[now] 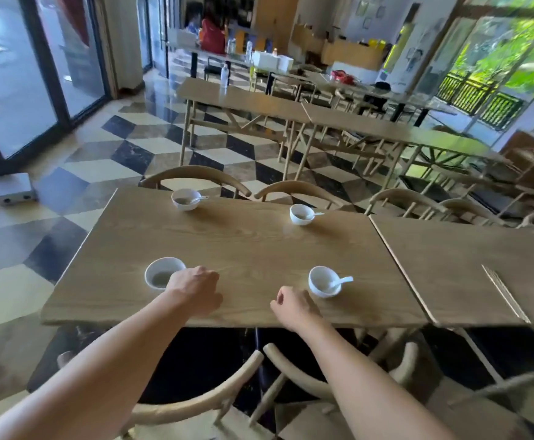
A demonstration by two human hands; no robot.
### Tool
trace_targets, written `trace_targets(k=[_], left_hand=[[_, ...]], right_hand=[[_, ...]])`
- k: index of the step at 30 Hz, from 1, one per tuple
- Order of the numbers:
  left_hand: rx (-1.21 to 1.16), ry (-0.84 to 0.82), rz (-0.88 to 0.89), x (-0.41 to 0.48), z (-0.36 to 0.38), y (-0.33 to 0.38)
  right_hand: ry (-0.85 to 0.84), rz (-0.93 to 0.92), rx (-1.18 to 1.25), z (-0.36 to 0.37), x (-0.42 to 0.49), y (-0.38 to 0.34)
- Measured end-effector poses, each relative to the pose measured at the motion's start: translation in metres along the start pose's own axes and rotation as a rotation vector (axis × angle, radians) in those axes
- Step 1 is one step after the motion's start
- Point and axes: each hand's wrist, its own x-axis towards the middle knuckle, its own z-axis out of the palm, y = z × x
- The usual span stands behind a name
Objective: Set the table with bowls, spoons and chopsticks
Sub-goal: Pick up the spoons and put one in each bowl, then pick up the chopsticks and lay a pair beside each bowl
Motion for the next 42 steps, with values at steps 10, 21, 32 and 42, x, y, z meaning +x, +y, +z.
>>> trace_targets(k=[10,21,32,42], left_hand=[[0.136,-0.025,0.203,-0.013,-0.018,0.178],[0.063,-0.083,0.6,-0.014,0.021,0.506],[0.269,-0.131,0.817,0.046,0.05,0.686],[0.256,-0.284,0.816,0.244,0.062,0.842]], right_hand=[[0.101,0.111,-0.022,-0.053,-0.073,0.17],[0.16,0.474,0.024,-0.094,-0.152,0.473],[0.076,0.574,0.095,-0.137,-0.135,0.609],[0.038,0.715,0.174,-0.223,0.001,0.764]])
